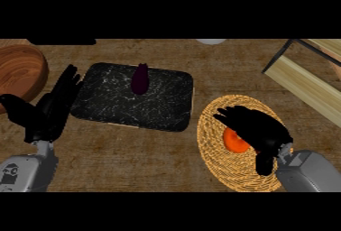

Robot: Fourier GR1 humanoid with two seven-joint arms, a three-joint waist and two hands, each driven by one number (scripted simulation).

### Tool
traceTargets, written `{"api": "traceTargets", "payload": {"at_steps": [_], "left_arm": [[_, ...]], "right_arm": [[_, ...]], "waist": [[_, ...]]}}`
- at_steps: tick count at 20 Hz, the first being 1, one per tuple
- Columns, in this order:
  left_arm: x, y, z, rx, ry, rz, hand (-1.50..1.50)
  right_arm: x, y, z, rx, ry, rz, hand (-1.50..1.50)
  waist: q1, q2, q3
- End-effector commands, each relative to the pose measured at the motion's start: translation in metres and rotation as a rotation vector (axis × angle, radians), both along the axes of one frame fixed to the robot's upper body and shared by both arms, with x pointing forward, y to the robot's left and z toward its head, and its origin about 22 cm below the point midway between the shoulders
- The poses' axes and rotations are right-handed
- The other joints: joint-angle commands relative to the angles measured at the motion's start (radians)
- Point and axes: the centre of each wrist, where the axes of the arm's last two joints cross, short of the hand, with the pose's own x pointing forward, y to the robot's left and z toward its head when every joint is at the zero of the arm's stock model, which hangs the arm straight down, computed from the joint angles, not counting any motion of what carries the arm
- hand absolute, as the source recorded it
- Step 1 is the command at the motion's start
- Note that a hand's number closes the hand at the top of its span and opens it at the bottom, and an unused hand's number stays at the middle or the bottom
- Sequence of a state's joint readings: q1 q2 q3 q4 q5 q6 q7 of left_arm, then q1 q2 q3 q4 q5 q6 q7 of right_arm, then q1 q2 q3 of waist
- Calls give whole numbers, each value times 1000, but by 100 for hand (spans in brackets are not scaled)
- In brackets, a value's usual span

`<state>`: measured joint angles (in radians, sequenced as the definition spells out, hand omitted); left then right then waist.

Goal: Pick the squash from the placemat and place it in the tiered shelf

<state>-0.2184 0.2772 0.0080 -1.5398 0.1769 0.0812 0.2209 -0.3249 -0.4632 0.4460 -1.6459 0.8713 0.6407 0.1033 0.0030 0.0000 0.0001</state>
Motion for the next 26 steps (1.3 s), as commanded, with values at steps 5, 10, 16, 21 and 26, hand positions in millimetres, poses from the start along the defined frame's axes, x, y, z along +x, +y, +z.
{"api": "traceTargets", "payload": {"at_steps": [5,10,16,21,26], "left_arm": [[0,9,-9,14,7,3,0],[11,10,-1,10,-8,-4,0],[15,17,6,-3,11,11,0],[15,-3,-5,6,-1,3,0],[11,15,-8,12,3,37,0]], "right_arm": [[6,8,-28,-2,24,-17,-150],[17,11,-47,-20,66,-9,-150],[12,5,-72,-45,58,25,150],[29,1,-79,15,-52,117,150],[-10,-2,-70,111,-98,76,150]], "waist": [[-2,0,0],[-1,1,0],[-2,0,0],[1,2,0],[-15,-2,0]]}}
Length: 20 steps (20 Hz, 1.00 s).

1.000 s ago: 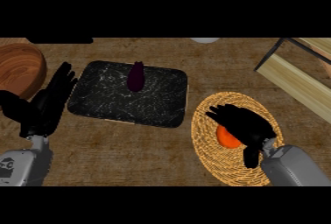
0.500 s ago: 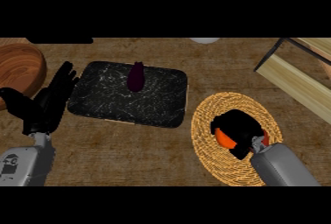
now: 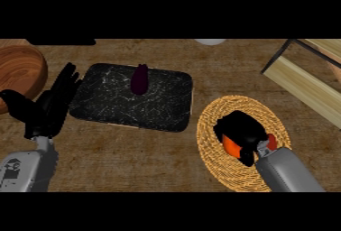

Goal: Pick the squash from the placemat and place it in the tiered shelf

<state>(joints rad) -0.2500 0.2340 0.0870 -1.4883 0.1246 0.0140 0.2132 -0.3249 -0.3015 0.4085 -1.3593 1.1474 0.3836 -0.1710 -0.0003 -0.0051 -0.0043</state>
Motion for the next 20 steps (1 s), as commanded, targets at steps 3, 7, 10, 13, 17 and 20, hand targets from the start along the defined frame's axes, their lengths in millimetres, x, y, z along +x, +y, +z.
{"api": "traceTargets", "payload": {"at_steps": [3,7,10,13,17,20], "left_arm": [[-2,13,-7,-6,4,45,0],[-9,17,3,13,4,56,0],[-8,5,2,-8,12,36,0],[-7,21,-2,3,12,51,0],[-9,16,-3,1,-6,51,0],[-2,8,-4,4,10,29,0]], "right_arm": [[-85,-12,7,141,18,6,150],[-152,-25,3,239,41,-39,150],[-166,-35,21,406,20,-87,150],[-171,-32,51,657,-29,-124,150],[-192,-48,107,796,-157,-149,150],[-202,-56,133,856,-222,-209,150]], "waist": [[-43,-4,3],[-51,-7,4],[-46,-3,5],[-56,0,4],[-45,0,3],[-36,4,3]]}}
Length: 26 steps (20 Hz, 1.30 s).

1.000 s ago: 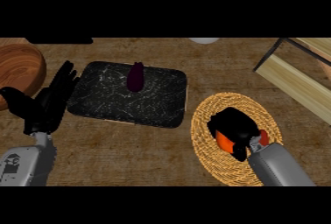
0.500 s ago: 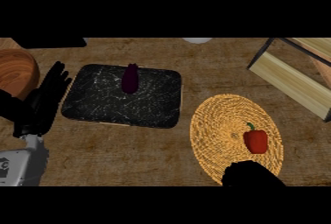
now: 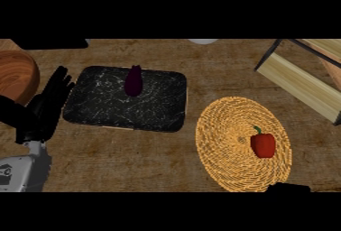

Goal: Pick the squash from the placemat and place it in the tiered shelf

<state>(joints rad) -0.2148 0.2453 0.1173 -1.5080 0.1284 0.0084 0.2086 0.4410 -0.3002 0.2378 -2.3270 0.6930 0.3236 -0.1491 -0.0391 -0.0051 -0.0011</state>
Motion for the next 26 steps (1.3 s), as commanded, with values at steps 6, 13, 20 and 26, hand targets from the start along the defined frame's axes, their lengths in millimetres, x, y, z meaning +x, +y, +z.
{"api": "traceTargets", "payload": {"at_steps": [6,13,20,26], "left_arm": [[0,-4,3,-7,8,-22,0],[10,-13,8,-18,-4,-41,0],[5,-25,-1,-16,9,-46,0],[9,1,3,-9,-26,-31,0]], "right_arm": [[-15,-23,66,160,-106,-166,150],[29,-70,103,120,-191,-330,150],[62,-144,168,142,-172,-498,150],[86,-189,192,212,-109,-547,150]], "waist": [[27,6,-2],[26,5,-2],[35,4,0],[38,5,0]]}}
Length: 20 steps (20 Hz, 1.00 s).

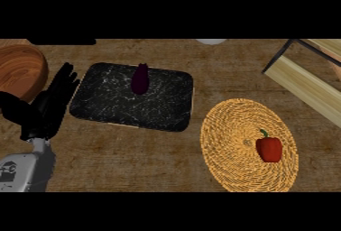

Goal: Pick the squash from the placemat and place it in the tiered shelf

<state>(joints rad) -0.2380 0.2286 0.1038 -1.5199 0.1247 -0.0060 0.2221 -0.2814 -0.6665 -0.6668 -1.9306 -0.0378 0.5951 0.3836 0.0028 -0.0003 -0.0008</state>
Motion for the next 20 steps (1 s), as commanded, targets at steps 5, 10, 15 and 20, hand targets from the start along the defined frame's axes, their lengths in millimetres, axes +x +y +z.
{"api": "traceTargets", "payload": {"at_steps": [5,10,15,20], "left_arm": [[-2,-10,6,10,3,-10,0],[12,-6,1,-17,11,1,0],[4,-12,2,9,11,-7,0],[2,-9,4,9,6,-10,0]], "right_arm": [[29,-81,-7,72,4,-79,150],[57,-106,-21,88,-1,-80,150],[65,-119,-38,78,0,-75,150],[81,-135,-52,65,15,-79,150]], "waist": [[9,2,2],[11,6,2],[4,2,1],[10,4,1]]}}
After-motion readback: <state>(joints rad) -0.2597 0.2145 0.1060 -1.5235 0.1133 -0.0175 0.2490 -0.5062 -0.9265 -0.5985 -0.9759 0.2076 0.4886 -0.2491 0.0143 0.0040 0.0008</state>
